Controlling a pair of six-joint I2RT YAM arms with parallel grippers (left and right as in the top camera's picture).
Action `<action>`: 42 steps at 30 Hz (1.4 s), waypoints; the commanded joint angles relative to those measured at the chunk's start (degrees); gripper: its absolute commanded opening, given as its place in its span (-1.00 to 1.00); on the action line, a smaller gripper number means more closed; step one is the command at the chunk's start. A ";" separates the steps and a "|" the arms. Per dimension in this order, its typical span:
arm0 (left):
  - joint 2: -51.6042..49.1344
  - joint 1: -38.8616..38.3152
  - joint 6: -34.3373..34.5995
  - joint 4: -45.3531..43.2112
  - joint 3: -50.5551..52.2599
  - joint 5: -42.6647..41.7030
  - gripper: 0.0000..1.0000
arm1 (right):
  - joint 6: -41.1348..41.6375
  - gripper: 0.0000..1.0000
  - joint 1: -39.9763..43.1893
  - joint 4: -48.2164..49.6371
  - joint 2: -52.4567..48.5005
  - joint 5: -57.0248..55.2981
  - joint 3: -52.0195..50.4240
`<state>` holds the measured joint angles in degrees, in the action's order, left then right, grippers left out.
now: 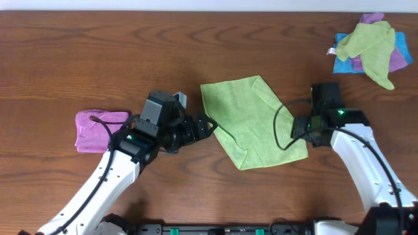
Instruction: Fold the cloth
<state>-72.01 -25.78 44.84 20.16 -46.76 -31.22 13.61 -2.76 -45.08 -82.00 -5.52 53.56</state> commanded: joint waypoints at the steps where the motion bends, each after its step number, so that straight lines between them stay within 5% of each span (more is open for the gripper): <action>1: 0.00 -0.17 0.00 -0.59 -1.09 0.52 0.91 | -5.99 0.26 -1.09 1.99 -1.11 -0.33 3.26; 18: 0.02 -0.17 -0.02 -0.72 -1.09 -1.27 0.91 | -18.08 0.29 -14.45 3.50 -32.76 -4.61 32.85; 42: 0.02 -0.17 0.00 -0.72 -1.09 -1.66 0.91 | -18.62 0.07 -16.39 5.51 -40.00 -4.63 35.63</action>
<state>-72.01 -25.78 45.01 19.44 -46.76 -32.60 -4.49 -18.90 -40.10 -121.54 -9.45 88.07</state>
